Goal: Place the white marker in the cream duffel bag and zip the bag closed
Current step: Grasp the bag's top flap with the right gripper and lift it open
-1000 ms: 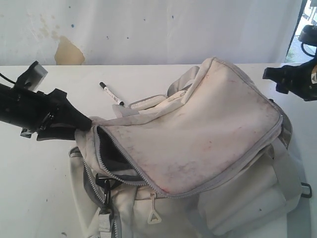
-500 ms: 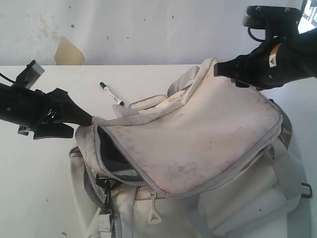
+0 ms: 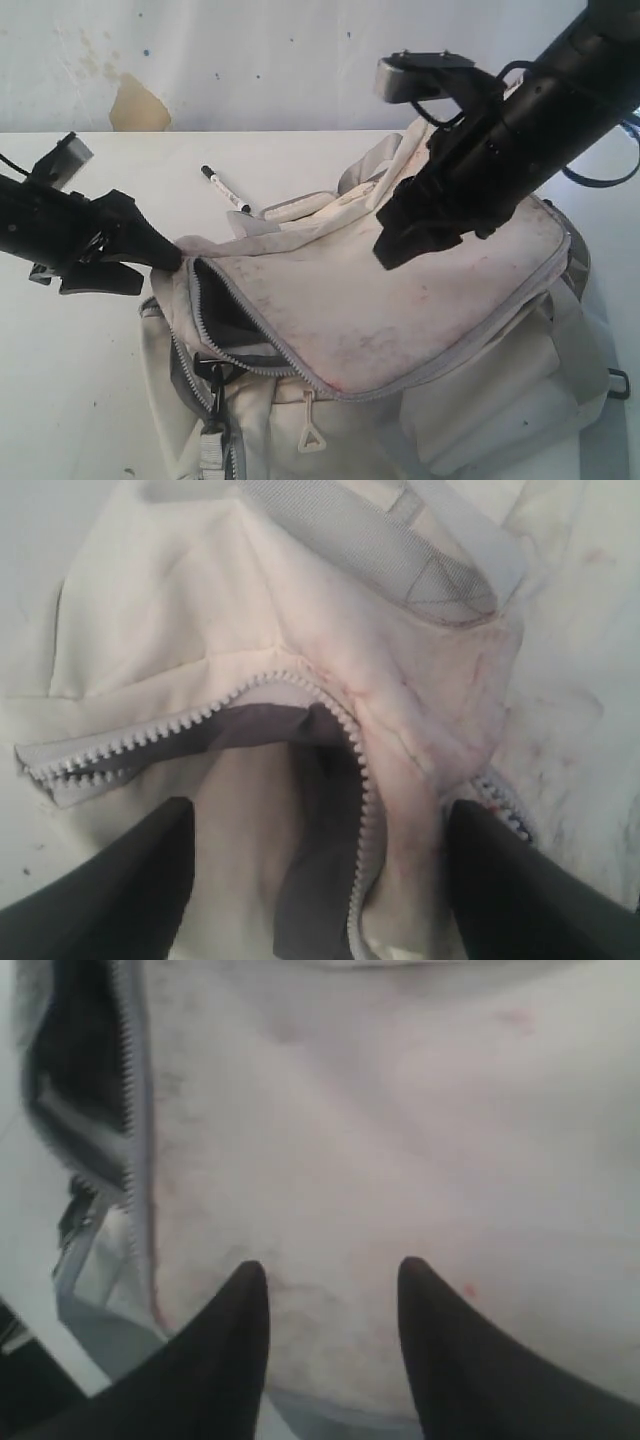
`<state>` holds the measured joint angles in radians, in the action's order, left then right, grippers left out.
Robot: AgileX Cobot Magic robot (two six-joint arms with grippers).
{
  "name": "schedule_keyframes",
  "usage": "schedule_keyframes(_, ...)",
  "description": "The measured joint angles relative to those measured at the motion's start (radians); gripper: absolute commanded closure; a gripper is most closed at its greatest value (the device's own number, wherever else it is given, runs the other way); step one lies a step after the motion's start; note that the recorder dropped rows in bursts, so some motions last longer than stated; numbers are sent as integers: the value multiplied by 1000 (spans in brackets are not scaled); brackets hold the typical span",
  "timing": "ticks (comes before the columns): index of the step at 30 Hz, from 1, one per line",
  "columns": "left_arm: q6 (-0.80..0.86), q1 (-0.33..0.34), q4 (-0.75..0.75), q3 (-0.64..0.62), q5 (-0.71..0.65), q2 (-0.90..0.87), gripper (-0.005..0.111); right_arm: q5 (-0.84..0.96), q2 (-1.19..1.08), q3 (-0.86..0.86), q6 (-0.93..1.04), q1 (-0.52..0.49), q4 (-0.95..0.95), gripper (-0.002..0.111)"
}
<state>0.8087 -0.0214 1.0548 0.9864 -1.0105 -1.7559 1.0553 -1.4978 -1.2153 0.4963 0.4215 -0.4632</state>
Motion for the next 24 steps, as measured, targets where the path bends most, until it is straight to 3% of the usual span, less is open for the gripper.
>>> schedule_keyframes(6,-46,0,-72,0,-23,0,39,66,0,0,149,77,-29,43)
schedule_keyframes(15,-70,0,-113,0,17,78,40,113,0,21,271,238,65,43)
schedule_keyframes(24,-84,0,-122,0,21,102,40,-40,0,120,121,440,344,43)
